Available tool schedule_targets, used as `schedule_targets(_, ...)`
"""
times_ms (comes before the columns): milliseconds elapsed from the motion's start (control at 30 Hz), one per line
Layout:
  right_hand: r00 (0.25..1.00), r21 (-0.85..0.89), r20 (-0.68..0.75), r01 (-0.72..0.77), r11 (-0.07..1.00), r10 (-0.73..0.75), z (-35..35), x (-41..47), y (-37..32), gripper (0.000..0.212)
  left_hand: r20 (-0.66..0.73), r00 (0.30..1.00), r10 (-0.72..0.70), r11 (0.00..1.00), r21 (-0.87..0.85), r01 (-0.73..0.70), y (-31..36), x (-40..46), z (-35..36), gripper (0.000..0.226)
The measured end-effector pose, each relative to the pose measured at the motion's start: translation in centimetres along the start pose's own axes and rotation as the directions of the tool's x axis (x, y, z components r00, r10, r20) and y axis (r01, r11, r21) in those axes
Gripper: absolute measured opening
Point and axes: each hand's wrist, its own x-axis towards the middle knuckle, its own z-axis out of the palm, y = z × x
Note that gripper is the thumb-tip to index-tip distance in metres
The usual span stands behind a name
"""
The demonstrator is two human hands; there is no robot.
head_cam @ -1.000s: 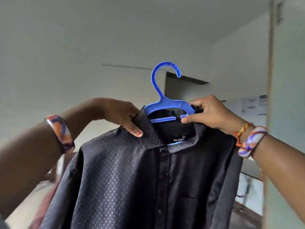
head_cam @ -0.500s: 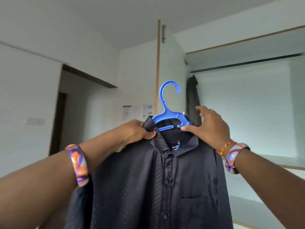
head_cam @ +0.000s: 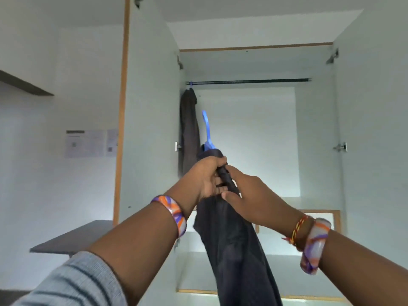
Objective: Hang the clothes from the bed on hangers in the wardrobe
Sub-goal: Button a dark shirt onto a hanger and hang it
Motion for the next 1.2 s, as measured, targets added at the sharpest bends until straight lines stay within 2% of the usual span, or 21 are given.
schedule_targets(100, 0.996, -0.096, -0.064, -0.07, 0.993, 0.064, 1.6, 1.0, 3.6, 0.038, 0.031, 0.999, 0.016, 1.0, 0.01, -0.016, -1.4, 5.1, 1.0, 0.018)
schedule_targets(233, 0.993, -0.13, -0.108, -0.053, 0.99, 0.039, 4.6, 2.4, 9.7, 0.06, 0.05, 0.997, 0.067, 0.997, 0.043, -0.069, -3.1, 12.9, 2.7, 0.013)
schedule_targets(333, 0.986, -0.103, -0.166, -0.048, 0.993, 0.031, 5.7, 5.2, 15.1, 0.06, 0.057, 0.994, 0.096, 0.994, 0.053, -0.099, -3.7, 19.5, 4.2, 0.004)
schedule_targets(500, 0.958, -0.097, -0.286, -0.054, 0.994, 0.024, 6.0, 11.7, 23.0, 0.059, 0.065, 0.982, 0.18, 0.966, 0.178, -0.189, -2.4, 27.5, 6.2, 0.03)
schedule_targets(567, 0.943, -0.11, -0.332, -0.024, 0.994, -0.014, 5.9, 14.0, 25.2, 0.057, 0.114, 0.974, 0.194, 0.936, 0.275, -0.219, -1.2, 29.6, 6.3, 0.031)
schedule_targets(733, 0.867, -0.078, -0.498, -0.01, 0.997, -0.03, 4.6, 19.0, 30.4, 0.051, 0.184, 0.957, 0.227, 0.794, 0.533, -0.291, 0.4, 32.9, 6.1, 0.033)
schedule_targets(900, 0.854, -0.1, -0.519, -0.019, 0.995, -0.036, 5.4, 22.3, 34.5, 0.046, 0.233, 0.952, 0.198, 0.564, 0.767, -0.305, -0.7, 36.6, 4.6, 0.032)
schedule_targets(1033, 0.852, -0.108, -0.52, 0.005, 0.994, -0.061, 6.9, 25.1, 38.1, 0.044, 0.277, 0.928, 0.248, 0.385, 0.851, -0.357, -1.2, 41.2, 3.0, 0.036)
schedule_targets(1200, 0.782, -0.069, -0.617, 0.058, 0.996, -0.088, 7.5, 30.7, 43.0, 0.039, 0.318, 0.85, 0.42, 0.217, 0.874, -0.434, -0.6, 47.5, 2.2, 0.029)
